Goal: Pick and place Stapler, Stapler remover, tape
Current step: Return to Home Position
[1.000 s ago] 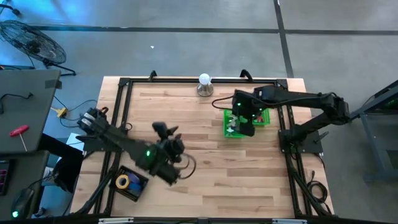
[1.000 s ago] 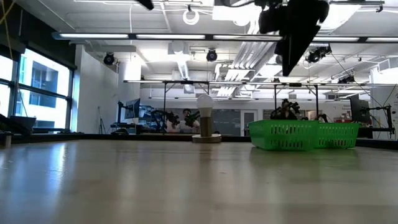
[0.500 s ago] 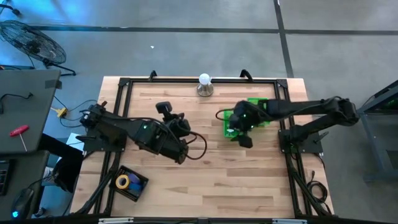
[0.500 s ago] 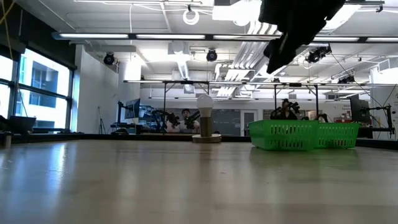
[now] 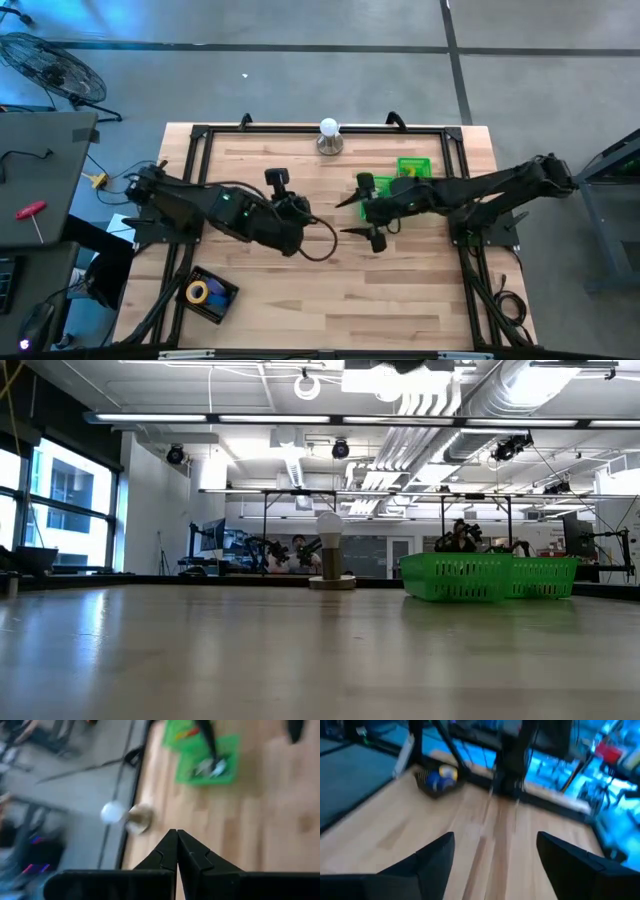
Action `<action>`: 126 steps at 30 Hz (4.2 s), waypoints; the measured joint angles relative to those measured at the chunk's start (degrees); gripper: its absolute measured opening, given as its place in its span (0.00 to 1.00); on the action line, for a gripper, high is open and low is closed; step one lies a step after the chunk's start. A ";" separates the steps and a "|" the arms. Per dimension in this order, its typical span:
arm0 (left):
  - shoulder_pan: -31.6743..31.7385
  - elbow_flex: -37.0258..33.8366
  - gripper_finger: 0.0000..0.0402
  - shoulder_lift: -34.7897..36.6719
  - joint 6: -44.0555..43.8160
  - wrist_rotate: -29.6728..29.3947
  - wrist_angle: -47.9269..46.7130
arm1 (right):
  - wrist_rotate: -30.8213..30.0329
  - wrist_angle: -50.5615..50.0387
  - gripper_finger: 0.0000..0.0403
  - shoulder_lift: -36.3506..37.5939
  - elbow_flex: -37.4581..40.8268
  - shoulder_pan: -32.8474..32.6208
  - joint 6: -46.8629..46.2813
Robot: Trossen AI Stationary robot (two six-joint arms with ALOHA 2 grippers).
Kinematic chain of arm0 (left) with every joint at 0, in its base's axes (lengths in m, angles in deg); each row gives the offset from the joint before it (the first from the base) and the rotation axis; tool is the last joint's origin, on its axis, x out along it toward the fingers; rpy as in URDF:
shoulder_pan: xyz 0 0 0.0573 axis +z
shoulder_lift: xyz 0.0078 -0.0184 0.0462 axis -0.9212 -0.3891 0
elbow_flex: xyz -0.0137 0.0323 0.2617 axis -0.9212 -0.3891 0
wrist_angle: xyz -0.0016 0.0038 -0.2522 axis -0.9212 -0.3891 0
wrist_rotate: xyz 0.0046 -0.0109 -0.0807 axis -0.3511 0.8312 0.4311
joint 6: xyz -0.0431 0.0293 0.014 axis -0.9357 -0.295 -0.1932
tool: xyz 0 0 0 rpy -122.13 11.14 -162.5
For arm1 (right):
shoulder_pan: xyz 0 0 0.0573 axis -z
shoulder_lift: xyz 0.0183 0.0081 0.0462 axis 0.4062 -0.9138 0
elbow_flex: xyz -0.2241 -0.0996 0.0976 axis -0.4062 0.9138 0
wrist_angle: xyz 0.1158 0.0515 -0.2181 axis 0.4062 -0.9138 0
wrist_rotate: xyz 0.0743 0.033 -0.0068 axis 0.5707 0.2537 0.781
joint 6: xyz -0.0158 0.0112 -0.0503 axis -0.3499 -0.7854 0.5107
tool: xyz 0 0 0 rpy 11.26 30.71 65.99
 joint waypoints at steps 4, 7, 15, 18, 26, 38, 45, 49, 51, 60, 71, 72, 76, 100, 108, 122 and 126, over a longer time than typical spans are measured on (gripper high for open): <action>0.00 -0.02 0.00 4.14 9.26 7.13 11.44 | -0.22 -13.43 0.52 0.56 -12.58 -2.61 4.01; 0.00 0.03 0.00 8.93 14.43 10.84 19.99 | -3.10 -24.29 0.31 1.13 -22.97 -4.36 6.02; -0.20 -0.68 0.00 22.82 22.79 19.06 30.34 | -16.79 -51.10 0.01 5.50 -44.49 -9.54 2.46; -0.19 -4.75 0.00 27.45 24.15 19.57 29.14 | -20.93 -60.30 0.01 10.23 -45.05 -11.07 -4.06; -1.66 -23.63 0.00 42.14 5.97 19.98 18.56 | -22.58 -68.43 0.00 34.01 -27.12 -13.30 -17.84; -10.02 -53.97 0.00 69.65 5.18 10.74 31.82 | -20.24 -59.52 0.00 72.81 -1.21 -13.41 -12.97; -9.90 -65.51 0.00 82.35 7.11 10.96 37.82 | -16.57 -59.51 0.00 71.70 0.22 -14.06 -10.41; -9.90 -69.59 0.00 86.98 7.73 12.84 37.72 | -16.68 -56.83 0.00 72.80 0.80 -14.06 -9.37; -9.90 -71.37 0.00 88.76 7.73 14.29 37.79 | -16.09 -58.32 0.00 72.66 2.05 -14.02 -9.24; -9.90 -79.35 0.00 94.81 9.58 16.56 43.16 | -15.45 -49.65 0.00 72.88 10.73 -14.11 -8.19; -9.90 -87.91 0.00 96.88 9.11 23.22 50.42 | -20.15 -42.42 0.00 72.86 14.23 -14.11 -13.81; -9.90 -88.46 0.00 96.88 9.13 24.03 50.82 | -20.17 -40.98 0.00 72.86 14.22 -14.11 -14.37; -9.90 -90.52 0.00 96.90 9.26 27.14 54.23 | -20.35 -33.28 0.00 72.86 16.83 -14.11 -14.82; -9.92 -106.78 0.00 96.87 4.68 39.72 68.89 | -26.56 -10.05 0.00 72.94 43.27 -13.87 -14.12; -9.92 -107.60 0.00 96.91 6.17 41.47 70.37 | -29.77 -6.43 0.00 72.97 48.09 -13.87 -10.40; -9.90 -107.68 0.00 96.90 7.38 41.69 69.69 | -34.63 -8.53 0.00 73.06 50.36 -13.00 -9.74; -9.90 -107.70 0.00 96.90 7.54 41.71 69.60 | -32.98 -8.55 0.00 73.01 50.36 -11.15 -8.45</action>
